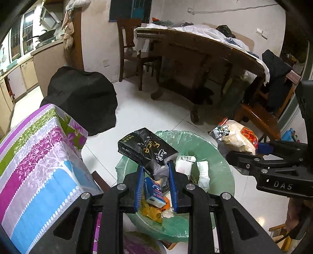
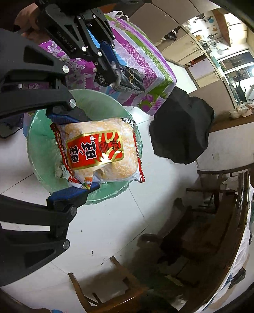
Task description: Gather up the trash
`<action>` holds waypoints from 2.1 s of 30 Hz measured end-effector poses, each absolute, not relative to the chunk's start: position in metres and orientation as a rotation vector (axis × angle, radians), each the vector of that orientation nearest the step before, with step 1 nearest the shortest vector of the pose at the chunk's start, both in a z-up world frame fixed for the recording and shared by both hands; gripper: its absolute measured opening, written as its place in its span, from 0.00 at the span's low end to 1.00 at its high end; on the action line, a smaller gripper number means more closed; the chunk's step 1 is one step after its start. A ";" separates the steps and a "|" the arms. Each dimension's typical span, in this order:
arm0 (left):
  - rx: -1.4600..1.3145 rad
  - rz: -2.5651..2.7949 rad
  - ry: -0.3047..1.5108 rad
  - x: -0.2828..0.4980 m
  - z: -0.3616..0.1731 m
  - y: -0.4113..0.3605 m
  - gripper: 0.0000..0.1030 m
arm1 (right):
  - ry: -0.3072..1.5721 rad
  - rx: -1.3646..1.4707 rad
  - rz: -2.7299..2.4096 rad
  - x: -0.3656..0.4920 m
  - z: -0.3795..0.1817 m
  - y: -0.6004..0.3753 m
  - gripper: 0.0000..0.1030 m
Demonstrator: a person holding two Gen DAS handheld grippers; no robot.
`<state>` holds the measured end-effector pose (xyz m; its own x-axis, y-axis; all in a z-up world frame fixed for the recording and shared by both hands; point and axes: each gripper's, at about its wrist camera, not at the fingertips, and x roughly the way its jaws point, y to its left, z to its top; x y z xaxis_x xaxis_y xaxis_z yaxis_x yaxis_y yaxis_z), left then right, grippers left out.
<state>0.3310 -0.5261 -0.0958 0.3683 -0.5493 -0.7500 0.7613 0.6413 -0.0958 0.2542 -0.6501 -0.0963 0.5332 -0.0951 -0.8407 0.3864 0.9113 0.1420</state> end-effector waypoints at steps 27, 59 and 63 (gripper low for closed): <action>0.318 -0.740 0.802 0.330 -0.099 -0.525 0.81 | 0.904 0.323 -0.367 0.232 -0.099 -0.654 0.84; 0.147 -0.784 0.426 0.026 -0.029 -0.282 0.95 | 0.388 0.176 -0.550 -0.066 -0.056 -0.439 0.95; 0.161 -0.777 0.407 0.011 -0.030 -0.274 0.95 | 0.385 0.184 -0.558 -0.071 -0.059 -0.435 0.95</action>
